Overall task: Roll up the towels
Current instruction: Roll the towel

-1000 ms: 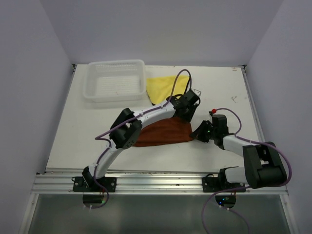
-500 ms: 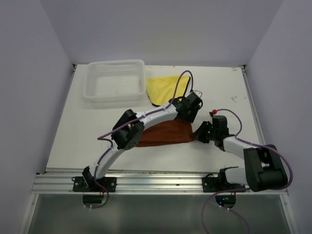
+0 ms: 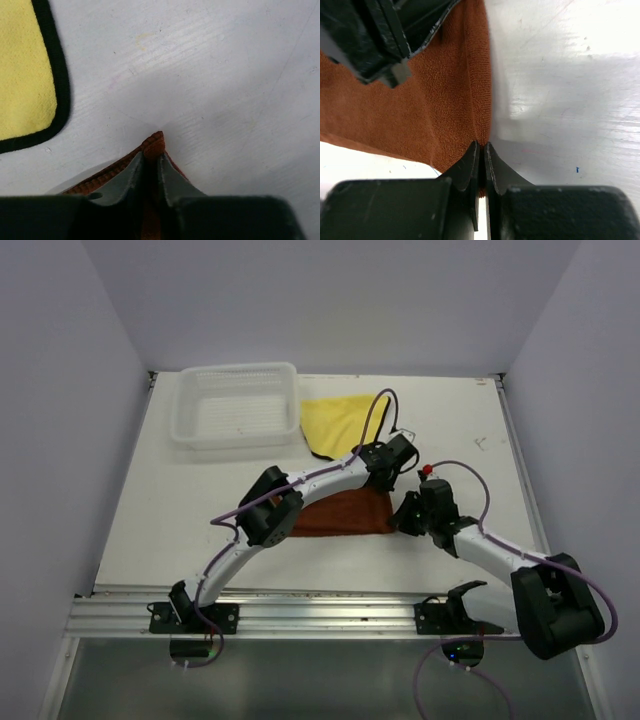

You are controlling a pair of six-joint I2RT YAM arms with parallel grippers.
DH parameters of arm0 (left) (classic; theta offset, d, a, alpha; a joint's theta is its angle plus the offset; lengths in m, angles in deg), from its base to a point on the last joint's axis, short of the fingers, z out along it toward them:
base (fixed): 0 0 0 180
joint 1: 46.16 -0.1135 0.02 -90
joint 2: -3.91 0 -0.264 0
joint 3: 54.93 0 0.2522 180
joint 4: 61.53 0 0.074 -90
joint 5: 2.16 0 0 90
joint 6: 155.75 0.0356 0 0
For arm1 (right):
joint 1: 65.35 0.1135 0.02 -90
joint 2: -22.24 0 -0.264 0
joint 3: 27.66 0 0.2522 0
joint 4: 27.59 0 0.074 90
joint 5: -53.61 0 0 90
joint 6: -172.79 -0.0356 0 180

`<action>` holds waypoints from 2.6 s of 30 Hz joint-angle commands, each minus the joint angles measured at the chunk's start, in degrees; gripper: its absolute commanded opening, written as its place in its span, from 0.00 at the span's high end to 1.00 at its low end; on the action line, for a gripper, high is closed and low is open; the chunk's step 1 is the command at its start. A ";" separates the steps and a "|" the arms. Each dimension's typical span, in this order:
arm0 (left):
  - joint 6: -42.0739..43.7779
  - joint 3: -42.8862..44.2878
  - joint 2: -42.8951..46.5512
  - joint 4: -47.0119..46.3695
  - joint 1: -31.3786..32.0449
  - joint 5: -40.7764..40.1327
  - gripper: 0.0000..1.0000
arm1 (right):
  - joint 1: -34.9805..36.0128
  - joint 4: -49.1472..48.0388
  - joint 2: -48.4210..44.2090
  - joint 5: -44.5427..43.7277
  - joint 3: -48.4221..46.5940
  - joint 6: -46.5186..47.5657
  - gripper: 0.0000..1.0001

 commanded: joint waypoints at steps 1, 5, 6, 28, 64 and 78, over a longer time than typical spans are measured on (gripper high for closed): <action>-1.21 -1.45 -1.76 0.98 -0.18 -1.04 0.87 | 2.18 7.07 -2.83 -7.30 -1.81 1.77 1.00; -2.00 -6.89 3.16 -5.25 -0.45 0.09 1.00 | 2.62 10.41 -5.99 -10.02 -2.69 2.47 1.00; -2.00 -8.56 4.57 -9.01 -0.53 0.63 1.00 | 2.70 11.38 -6.26 -10.46 -2.87 2.74 1.00; -8.33 -30.55 20.58 -44.64 -4.22 17.93 1.00 | 10.17 22.63 -9.17 -26.01 -10.25 9.15 1.00; -5.43 -31.43 13.11 -57.74 -9.50 35.70 0.97 | 19.75 34.68 6.74 -47.64 -23.61 3.61 1.00; -4.46 -33.89 16.60 -55.99 -10.90 34.39 0.50 | 21.34 32.83 11.84 -47.64 -24.85 2.74 1.00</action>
